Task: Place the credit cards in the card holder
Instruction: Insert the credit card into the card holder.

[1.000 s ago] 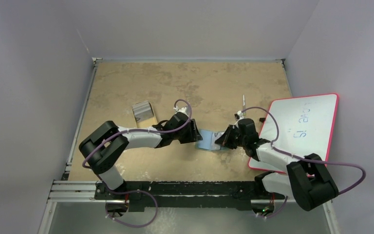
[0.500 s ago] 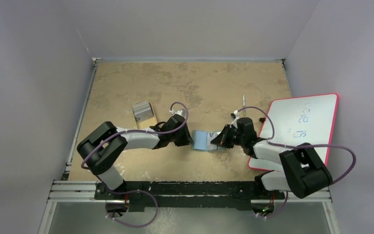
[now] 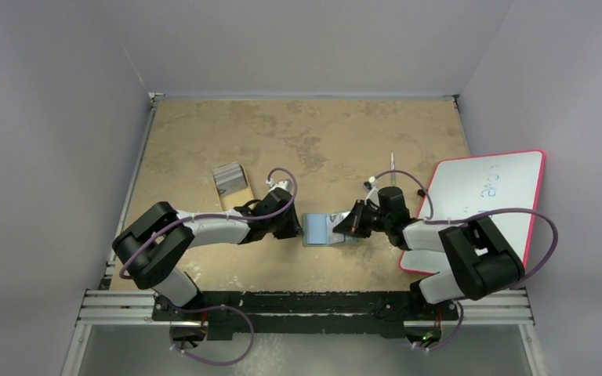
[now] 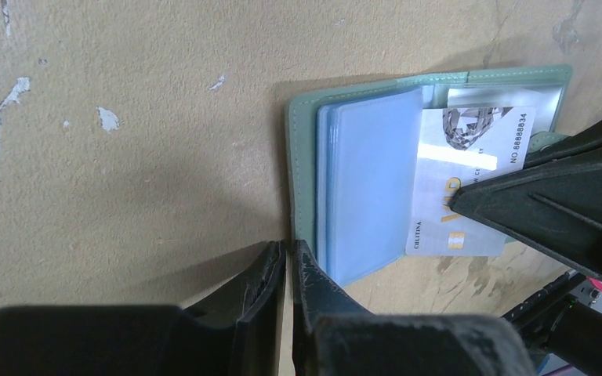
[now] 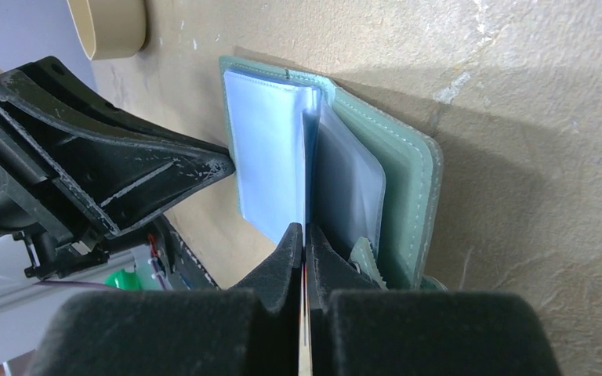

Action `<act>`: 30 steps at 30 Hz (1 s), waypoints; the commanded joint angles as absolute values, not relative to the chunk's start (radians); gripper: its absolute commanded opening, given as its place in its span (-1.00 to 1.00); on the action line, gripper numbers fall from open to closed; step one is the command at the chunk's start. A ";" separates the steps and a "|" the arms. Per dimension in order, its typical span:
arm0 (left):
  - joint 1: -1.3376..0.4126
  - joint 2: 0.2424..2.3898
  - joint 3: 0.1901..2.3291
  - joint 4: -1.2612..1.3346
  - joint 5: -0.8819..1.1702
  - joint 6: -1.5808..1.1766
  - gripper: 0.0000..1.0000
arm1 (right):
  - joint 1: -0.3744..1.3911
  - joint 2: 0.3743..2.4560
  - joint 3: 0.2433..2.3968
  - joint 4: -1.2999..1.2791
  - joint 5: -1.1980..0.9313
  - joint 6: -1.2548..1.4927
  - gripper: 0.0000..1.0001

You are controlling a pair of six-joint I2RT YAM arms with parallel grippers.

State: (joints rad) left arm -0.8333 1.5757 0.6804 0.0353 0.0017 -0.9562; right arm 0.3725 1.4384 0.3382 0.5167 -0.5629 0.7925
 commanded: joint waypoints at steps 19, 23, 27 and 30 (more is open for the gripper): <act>-0.831 1.601 0.683 0.021 -0.015 -0.906 -0.82 | 0.373 1.503 0.378 0.634 -0.662 0.791 -1.00; -0.831 1.602 0.683 0.019 -0.018 -0.907 -0.82 | 0.372 1.511 0.380 0.628 -0.642 0.777 -1.00; -0.831 1.600 0.680 0.014 -0.021 -0.909 -0.82 | 0.373 1.540 0.362 0.672 -0.637 0.786 -0.97; -0.833 1.594 0.675 0.015 -0.023 -0.914 -0.82 | 0.372 1.572 0.345 0.734 -0.641 0.803 -0.96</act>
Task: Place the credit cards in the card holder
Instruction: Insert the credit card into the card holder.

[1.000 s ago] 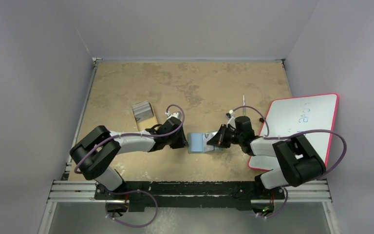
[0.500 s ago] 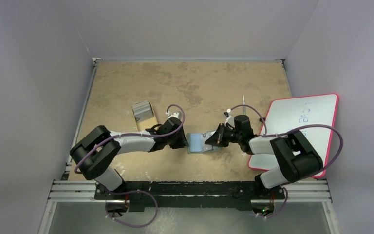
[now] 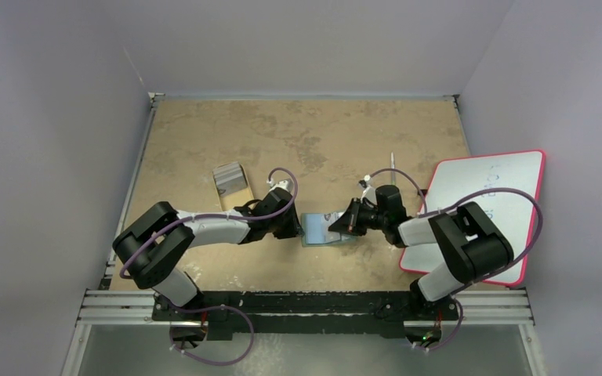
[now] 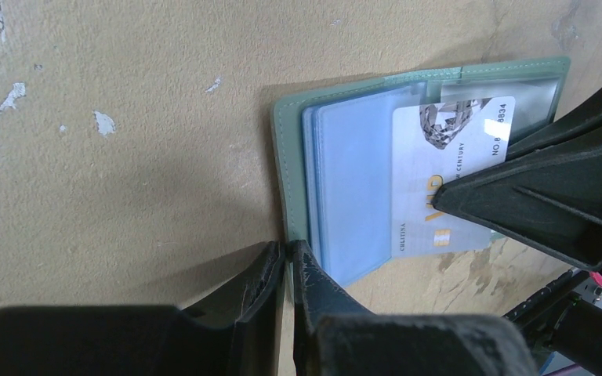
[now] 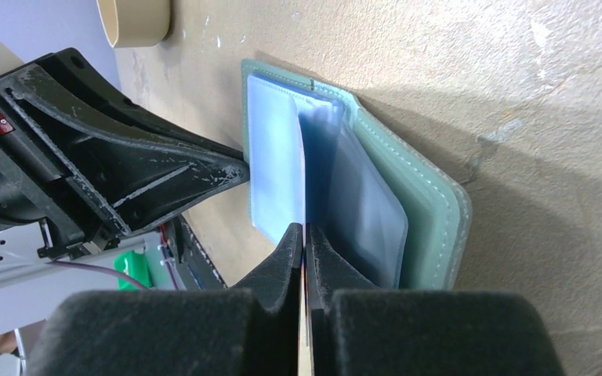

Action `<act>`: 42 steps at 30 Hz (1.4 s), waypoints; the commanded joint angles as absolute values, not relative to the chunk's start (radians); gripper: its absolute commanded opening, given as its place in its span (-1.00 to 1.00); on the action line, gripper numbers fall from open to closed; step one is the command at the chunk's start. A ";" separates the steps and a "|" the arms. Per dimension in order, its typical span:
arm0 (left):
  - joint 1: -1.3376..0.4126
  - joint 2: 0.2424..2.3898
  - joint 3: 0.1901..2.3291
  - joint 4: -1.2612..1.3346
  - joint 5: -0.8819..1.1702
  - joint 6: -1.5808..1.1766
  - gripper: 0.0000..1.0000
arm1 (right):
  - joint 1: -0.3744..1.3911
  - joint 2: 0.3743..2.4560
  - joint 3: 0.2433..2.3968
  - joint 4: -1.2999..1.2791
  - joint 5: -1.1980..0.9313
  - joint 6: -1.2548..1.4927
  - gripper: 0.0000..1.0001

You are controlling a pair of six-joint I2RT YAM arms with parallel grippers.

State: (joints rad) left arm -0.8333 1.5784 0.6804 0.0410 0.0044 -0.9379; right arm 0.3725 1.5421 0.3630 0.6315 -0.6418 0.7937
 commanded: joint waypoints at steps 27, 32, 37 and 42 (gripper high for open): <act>-0.860 1.608 0.638 0.050 -0.037 -0.958 -0.81 | 0.374 1.613 0.288 0.939 -0.610 0.902 -1.00; -0.865 1.609 0.636 0.051 -0.044 -0.966 -0.81 | 0.373 1.499 0.361 0.572 -0.485 0.783 -0.61; -0.868 1.604 0.636 0.052 -0.052 -0.968 -0.81 | 0.373 1.370 0.435 0.235 -0.351 0.683 -0.36; -0.871 1.610 0.639 0.057 -0.050 -0.971 -0.81 | 0.374 1.325 0.467 0.170 -0.280 0.665 -0.28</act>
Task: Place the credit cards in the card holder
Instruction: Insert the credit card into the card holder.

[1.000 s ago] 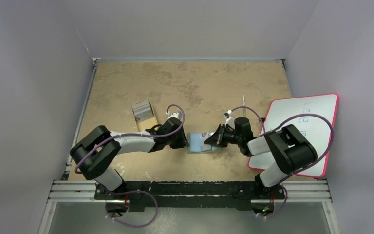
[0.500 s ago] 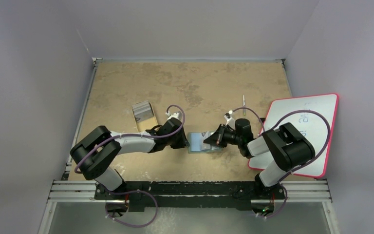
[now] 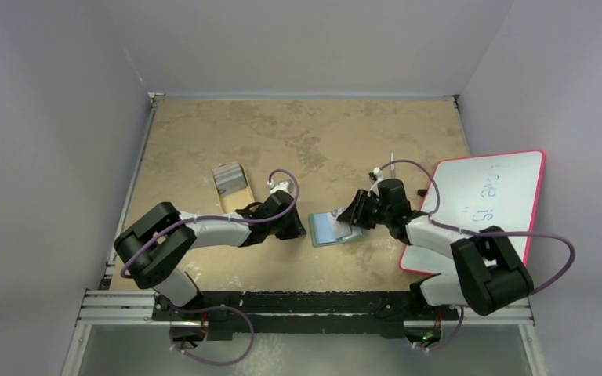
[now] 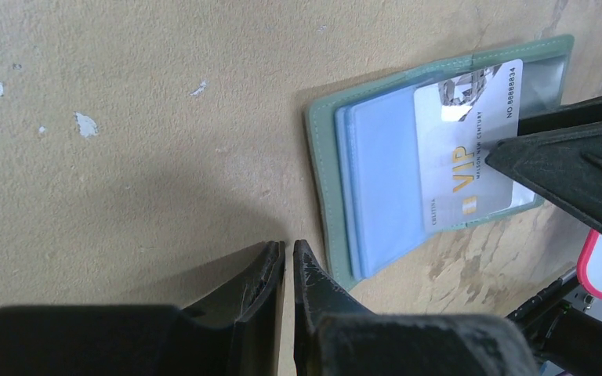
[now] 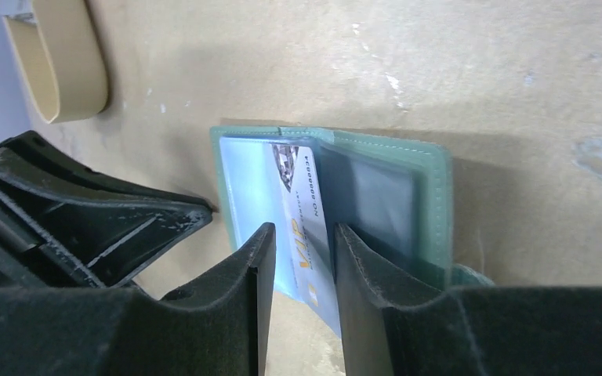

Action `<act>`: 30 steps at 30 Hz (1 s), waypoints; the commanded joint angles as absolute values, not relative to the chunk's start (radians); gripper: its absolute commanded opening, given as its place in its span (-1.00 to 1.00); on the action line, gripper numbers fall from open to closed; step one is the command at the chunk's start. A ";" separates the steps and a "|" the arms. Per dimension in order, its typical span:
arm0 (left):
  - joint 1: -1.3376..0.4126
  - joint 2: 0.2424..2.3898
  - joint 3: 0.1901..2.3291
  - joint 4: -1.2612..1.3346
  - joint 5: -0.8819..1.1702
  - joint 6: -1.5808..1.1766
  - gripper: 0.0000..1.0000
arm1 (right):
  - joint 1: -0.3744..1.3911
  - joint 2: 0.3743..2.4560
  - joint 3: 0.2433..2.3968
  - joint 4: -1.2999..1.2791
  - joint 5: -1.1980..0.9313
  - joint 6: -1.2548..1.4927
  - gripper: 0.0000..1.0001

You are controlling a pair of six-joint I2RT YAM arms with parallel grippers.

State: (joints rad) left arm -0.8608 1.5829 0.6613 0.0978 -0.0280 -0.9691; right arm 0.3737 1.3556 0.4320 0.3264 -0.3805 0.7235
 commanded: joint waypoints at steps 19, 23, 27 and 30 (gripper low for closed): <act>-0.886 1.640 0.673 0.122 -0.014 -0.991 -0.81 | 0.417 1.349 0.498 0.195 -0.330 0.658 -0.46; -0.890 1.646 0.671 0.125 -0.017 -0.992 -0.81 | 0.463 1.376 0.517 0.206 -0.323 0.675 -0.50; -0.893 1.645 0.672 0.119 -0.021 -0.991 -0.81 | 0.509 1.401 0.544 0.189 -0.300 0.684 -0.46; -0.892 1.631 0.672 0.091 -0.035 -0.983 -0.81 | 0.522 1.402 0.584 0.096 -0.250 0.667 -0.33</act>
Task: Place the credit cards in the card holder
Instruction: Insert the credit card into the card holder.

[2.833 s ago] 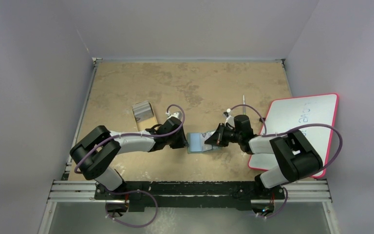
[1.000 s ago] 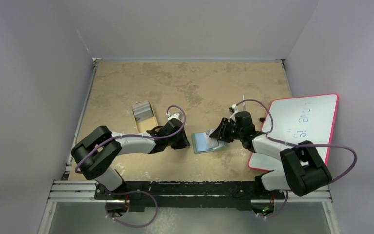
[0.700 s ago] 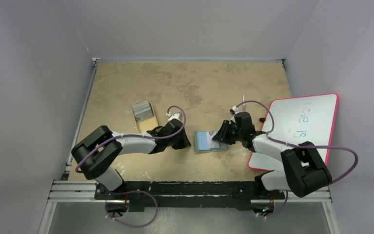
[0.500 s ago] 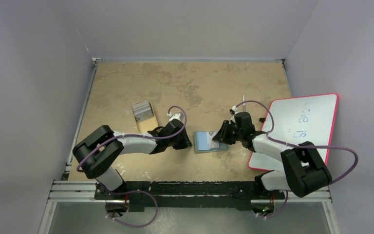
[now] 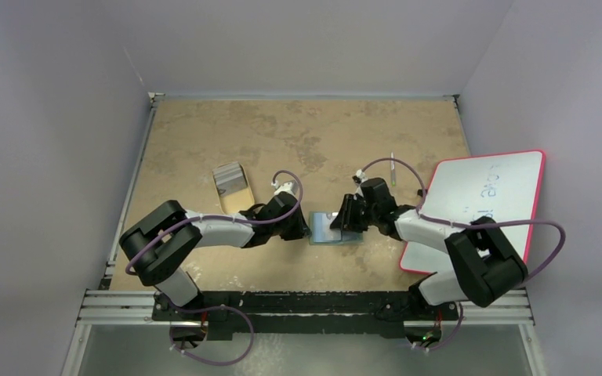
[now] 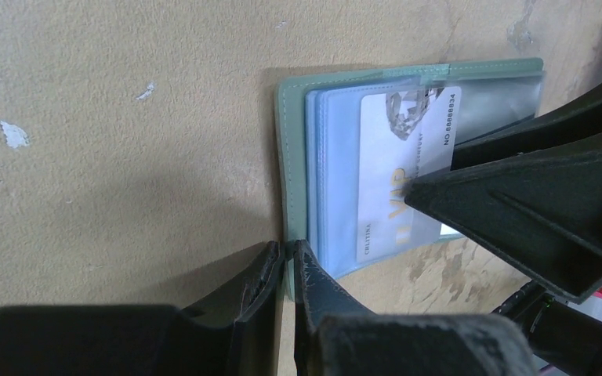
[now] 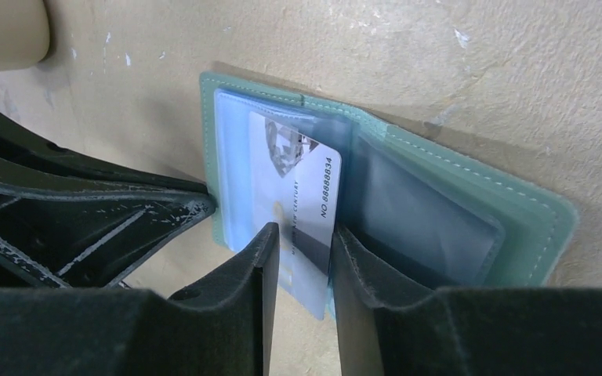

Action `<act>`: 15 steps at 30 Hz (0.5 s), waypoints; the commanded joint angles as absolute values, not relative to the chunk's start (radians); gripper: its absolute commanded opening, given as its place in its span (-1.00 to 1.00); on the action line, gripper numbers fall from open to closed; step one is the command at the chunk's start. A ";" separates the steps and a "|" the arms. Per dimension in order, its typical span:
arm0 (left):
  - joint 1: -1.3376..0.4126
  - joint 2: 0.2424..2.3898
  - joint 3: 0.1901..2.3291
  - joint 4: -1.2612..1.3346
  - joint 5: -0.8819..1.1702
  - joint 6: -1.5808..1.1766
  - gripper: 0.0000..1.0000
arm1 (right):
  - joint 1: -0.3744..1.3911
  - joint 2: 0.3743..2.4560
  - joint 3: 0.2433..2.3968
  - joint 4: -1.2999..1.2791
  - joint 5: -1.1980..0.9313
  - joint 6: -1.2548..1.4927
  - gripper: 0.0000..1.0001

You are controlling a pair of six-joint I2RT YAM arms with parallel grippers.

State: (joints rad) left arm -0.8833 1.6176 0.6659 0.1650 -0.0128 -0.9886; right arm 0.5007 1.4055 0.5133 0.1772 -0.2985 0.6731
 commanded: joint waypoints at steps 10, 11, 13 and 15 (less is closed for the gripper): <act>-0.892 1.595 0.662 0.081 -0.053 -0.982 -0.80 | 0.522 1.321 0.638 -0.058 -0.124 0.636 -0.08; -0.892 1.595 0.664 0.081 -0.054 -0.983 -0.80 | 0.522 1.328 0.633 -0.045 -0.132 0.641 -0.07; -0.893 1.593 0.669 0.082 -0.057 -0.987 -0.80 | 0.522 1.344 0.626 -0.016 -0.147 0.647 -0.07; -0.893 1.597 0.675 0.087 -0.056 -0.989 -0.80 | 0.523 1.362 0.623 0.006 -0.155 0.650 -0.07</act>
